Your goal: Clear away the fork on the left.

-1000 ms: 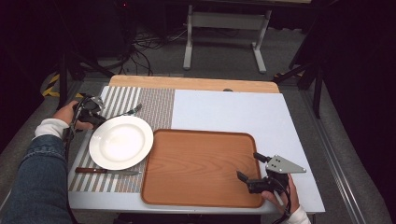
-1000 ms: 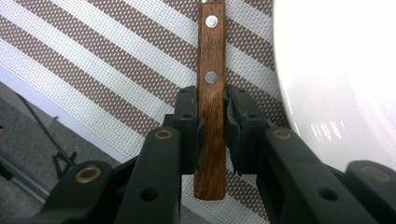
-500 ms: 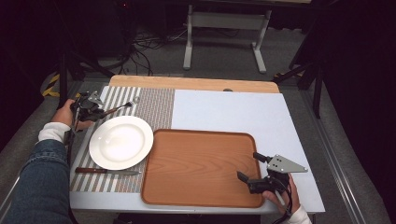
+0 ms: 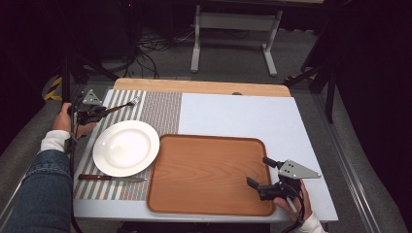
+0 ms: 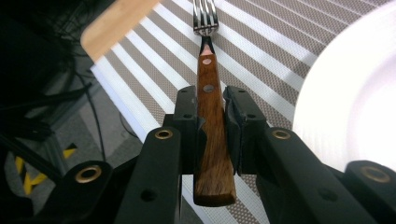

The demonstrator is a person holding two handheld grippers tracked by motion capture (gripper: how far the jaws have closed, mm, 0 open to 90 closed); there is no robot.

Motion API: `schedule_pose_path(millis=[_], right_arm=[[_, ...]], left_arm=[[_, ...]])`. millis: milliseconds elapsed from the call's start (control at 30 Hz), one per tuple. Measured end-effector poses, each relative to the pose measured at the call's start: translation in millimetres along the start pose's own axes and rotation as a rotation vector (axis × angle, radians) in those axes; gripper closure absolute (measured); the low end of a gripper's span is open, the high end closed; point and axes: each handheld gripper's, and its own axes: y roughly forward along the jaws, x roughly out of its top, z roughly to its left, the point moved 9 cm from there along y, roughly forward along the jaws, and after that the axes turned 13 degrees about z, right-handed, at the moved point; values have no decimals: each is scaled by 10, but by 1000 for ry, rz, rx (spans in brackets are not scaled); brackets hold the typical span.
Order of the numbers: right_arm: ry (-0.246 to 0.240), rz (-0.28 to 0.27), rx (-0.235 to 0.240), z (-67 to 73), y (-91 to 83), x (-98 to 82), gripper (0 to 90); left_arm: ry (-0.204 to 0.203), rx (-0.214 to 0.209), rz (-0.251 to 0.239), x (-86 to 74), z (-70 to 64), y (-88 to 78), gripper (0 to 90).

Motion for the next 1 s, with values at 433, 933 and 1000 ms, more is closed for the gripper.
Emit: schedule_pose_path(millis=[433, 933, 1000], right_arm=[[-1, -20, 9, 0, -18, 42, 73], [-117, -46, -27, 80, 58, 285, 73], [-136, -50, -33, 92, 56, 319, 73]], left_arm=[[-22, -17, -139, 157, -166, -248, 759], [-3, -46, -213, 256, -503, -462, 758], [-1, -53, -222, 276, -577, -478, 759]])
